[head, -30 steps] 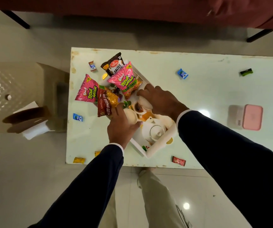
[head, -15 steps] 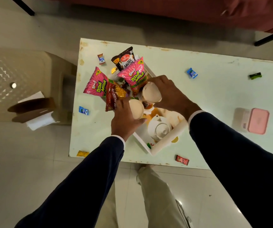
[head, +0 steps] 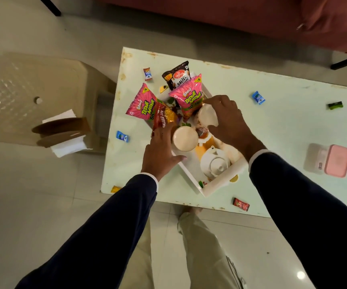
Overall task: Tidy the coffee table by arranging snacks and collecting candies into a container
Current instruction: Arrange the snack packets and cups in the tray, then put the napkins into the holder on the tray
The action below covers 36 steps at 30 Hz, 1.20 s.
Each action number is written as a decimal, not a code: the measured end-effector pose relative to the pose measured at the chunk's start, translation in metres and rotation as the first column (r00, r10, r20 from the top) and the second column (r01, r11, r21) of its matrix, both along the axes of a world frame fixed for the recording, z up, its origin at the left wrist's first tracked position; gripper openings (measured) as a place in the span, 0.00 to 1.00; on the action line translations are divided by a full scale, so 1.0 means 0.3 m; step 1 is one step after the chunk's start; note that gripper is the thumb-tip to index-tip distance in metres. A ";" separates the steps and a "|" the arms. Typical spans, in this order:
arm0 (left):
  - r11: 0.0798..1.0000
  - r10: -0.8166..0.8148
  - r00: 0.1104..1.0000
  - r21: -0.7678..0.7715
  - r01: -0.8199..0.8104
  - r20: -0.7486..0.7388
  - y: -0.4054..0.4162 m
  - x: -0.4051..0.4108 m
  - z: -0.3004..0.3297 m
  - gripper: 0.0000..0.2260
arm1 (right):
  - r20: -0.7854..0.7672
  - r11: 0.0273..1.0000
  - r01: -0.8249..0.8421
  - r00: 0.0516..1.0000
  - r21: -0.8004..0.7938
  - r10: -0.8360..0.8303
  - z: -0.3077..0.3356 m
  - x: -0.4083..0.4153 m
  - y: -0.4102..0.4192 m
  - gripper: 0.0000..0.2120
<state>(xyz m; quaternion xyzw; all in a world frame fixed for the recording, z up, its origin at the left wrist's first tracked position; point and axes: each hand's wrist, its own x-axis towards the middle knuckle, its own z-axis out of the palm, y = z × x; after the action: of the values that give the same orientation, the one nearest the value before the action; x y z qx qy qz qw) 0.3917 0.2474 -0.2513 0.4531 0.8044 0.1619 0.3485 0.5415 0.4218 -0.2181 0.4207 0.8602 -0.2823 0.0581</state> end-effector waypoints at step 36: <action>0.760 0.631 0.775 0.168 -0.628 0.040 -0.654 -1.090 0.069 0.15 | 0.114 0.708 0.468 0.866 -0.528 -0.487 -0.196 -1.117 -0.723 0.35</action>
<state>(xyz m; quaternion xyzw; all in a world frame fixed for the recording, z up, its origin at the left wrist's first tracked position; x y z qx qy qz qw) 0.0648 0.0511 -0.2305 0.1867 0.8959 0.3338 0.2263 0.2065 0.2049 -0.2768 0.5901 0.6077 -0.5248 0.0844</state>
